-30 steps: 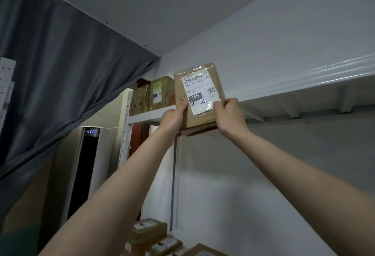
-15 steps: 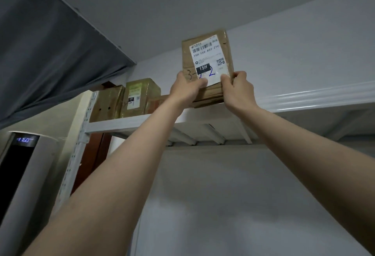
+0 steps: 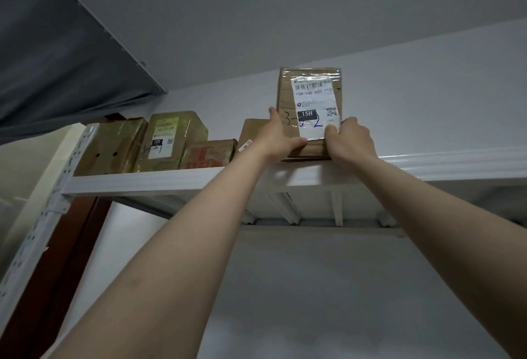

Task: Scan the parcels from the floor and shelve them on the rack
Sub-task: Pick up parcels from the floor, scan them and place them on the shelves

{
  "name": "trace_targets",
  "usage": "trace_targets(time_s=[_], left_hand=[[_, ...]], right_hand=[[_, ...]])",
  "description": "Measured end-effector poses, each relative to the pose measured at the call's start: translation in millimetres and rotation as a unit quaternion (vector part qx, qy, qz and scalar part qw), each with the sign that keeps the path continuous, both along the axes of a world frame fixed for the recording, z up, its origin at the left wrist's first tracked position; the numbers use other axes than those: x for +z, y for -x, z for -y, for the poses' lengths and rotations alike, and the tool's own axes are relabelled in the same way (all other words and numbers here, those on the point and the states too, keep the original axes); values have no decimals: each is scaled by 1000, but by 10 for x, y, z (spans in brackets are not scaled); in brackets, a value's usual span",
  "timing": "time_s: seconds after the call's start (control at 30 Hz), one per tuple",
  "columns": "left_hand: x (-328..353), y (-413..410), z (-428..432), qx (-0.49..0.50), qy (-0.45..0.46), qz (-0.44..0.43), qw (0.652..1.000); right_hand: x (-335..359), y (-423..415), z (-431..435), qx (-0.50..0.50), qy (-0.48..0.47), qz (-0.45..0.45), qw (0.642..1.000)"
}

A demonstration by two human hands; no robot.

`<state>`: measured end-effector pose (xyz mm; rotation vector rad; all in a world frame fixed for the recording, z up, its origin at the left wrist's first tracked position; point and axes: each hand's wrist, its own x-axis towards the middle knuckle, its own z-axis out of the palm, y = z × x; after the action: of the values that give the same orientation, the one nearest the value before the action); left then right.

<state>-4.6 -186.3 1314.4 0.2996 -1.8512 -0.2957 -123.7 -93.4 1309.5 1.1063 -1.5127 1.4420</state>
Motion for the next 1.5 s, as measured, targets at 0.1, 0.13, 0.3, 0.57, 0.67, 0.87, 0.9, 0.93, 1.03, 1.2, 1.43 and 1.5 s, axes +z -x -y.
trace_targets(time_s=[0.1,0.13,0.3,0.57,0.67,0.87,0.9,0.93,1.03,1.2,1.43,1.5], left_hand=[[19,106,90,21,13,3,1000],[21,143,147,31,16,-7,999],[-90,307,341,80,14,-98,992],[-130,365,330,143,43,-78,986],[-147,392,310,171,54,-55,982],[-125,399,316,208,59,-13,976],[-126,397,307,214,59,-1,975],[-124,397,300,220,60,10,974],[-136,382,263,230,65,36,970],[-168,378,220,239,61,31,968],[-171,399,316,208,71,7,976],[-195,420,352,180,77,-23,980]], right_hand=[[61,57,29,-60,-31,6,998],[75,59,41,-76,-44,6,996],[93,63,114,-164,-138,-4,977],[151,75,224,-212,-182,-11,960],[161,83,260,-214,-189,-13,958],[161,85,269,-219,-211,-30,952],[148,86,272,-223,-202,-35,953],[130,87,277,-229,-189,-42,954],[77,93,290,-242,-156,-58,956],[45,95,308,-246,-139,-70,957],[6,123,315,-265,-130,-103,950],[-7,149,330,-277,-110,-130,946]])
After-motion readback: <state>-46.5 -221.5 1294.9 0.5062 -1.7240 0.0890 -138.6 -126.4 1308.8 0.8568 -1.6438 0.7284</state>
